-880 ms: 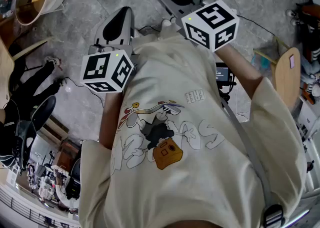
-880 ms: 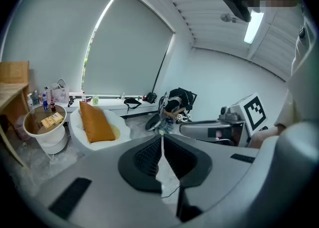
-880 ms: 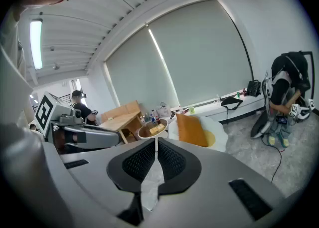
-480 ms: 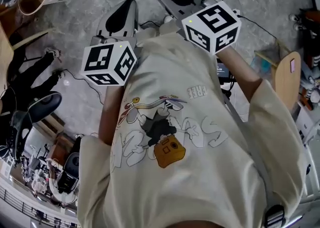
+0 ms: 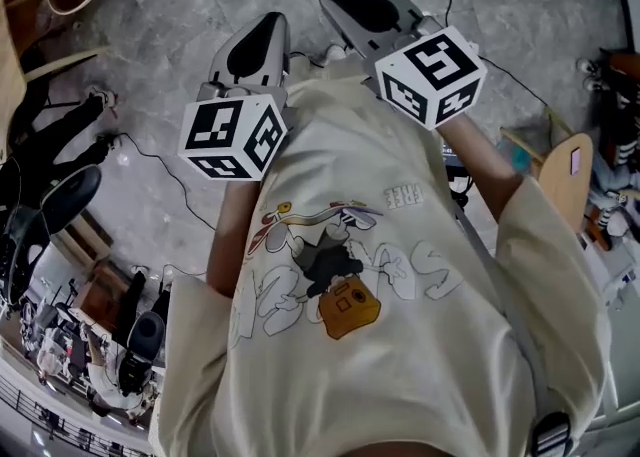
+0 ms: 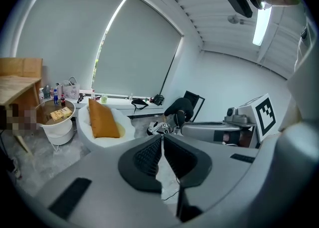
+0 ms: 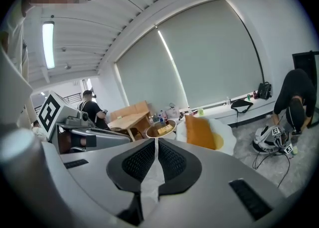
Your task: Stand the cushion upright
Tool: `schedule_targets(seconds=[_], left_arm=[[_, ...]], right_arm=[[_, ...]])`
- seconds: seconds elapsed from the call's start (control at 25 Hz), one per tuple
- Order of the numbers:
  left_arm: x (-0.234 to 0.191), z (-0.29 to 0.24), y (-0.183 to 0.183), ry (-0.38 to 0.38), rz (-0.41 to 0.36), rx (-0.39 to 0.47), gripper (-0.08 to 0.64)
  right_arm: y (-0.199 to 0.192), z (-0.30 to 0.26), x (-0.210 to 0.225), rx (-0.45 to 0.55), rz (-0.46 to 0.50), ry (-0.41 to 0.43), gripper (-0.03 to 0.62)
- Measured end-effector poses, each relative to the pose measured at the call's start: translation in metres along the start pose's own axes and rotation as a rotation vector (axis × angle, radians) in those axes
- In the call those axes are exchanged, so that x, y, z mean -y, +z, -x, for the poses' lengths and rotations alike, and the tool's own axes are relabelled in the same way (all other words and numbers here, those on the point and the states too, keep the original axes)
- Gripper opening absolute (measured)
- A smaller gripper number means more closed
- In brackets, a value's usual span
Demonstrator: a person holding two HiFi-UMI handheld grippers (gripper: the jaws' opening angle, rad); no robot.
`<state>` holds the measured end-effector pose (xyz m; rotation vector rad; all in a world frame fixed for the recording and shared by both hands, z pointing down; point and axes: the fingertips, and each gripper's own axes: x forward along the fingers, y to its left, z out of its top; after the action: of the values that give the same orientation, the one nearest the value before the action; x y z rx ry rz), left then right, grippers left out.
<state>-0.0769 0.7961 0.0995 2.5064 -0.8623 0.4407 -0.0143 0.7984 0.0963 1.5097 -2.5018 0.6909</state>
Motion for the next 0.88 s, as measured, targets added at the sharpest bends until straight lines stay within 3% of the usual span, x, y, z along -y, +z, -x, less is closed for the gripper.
schedule_targets(seconds=[0.24, 0.56, 0.88], left_arm=[[-0.018, -0.009, 0.009, 0.005, 0.012, -0.005, 0.023], [-0.084, -0.048, 0.033, -0.038, 0.054, -0.029, 0.023], [-0.164, -0.097, 0.083, -0.107, 0.067, -0.056, 0.023]], right_arm=[[0.0, -0.019, 0.005, -0.001, -0.05, -0.008, 0.038], [0.018, -0.087, 0.025, -0.015, -0.108, -0.062, 0.038], [0.058, -0.174, 0.059, -0.034, -0.174, -0.141, 0.038]])
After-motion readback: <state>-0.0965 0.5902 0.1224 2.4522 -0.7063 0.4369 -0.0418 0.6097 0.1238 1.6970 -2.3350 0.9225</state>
